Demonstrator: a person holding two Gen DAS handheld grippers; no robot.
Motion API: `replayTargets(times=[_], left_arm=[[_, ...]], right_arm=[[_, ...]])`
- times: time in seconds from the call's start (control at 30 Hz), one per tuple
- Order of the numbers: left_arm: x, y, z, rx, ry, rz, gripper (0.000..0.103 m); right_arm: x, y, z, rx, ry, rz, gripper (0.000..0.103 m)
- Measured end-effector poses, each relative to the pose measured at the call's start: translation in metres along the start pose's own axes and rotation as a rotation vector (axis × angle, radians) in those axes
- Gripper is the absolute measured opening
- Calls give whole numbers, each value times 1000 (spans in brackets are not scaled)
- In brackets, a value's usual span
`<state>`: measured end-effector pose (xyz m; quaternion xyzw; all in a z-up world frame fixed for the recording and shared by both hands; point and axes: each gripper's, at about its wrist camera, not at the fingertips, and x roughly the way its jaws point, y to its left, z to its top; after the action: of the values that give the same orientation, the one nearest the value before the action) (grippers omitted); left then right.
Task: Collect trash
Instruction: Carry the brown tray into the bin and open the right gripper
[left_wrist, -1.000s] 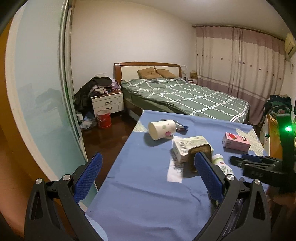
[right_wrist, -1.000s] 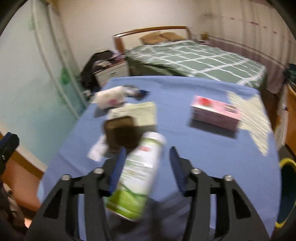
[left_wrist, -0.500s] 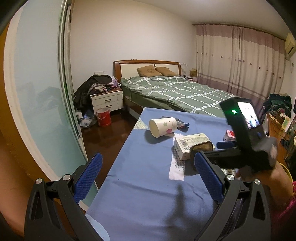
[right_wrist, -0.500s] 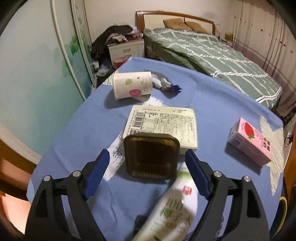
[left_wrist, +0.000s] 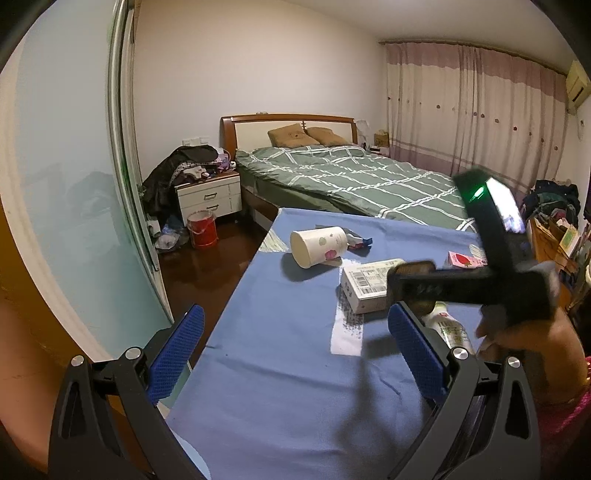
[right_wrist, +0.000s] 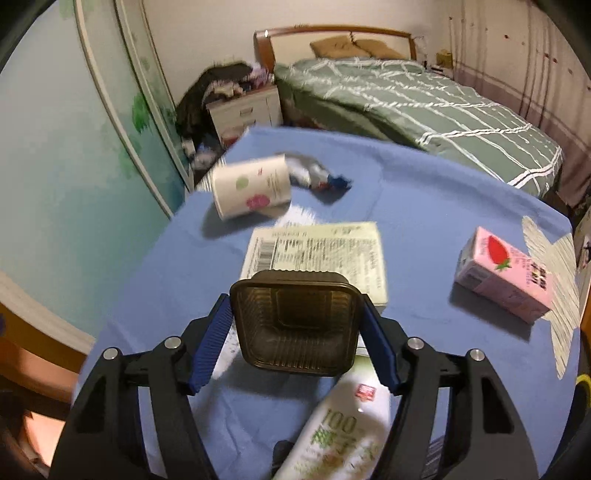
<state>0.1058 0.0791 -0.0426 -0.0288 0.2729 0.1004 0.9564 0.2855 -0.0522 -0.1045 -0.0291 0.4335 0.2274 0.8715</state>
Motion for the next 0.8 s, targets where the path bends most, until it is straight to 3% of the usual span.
replayTargets(times=[0.17, 0.3, 0.6, 0.8], left_arm=[[2, -18, -3, 30, 8, -34, 98], [5, -39, -9, 61, 26, -79, 98], [25, -105, -40, 143, 107, -215, 98], [44, -148, -72, 228, 183, -234, 98]], right_arm=[[-36, -24, -5, 44, -81, -15, 65], [-62, -61, -22, 110, -120, -75, 65], [-129, -181, -100, 364, -183, -325, 65], [-159, -257, -150, 520, -184, -463, 66]])
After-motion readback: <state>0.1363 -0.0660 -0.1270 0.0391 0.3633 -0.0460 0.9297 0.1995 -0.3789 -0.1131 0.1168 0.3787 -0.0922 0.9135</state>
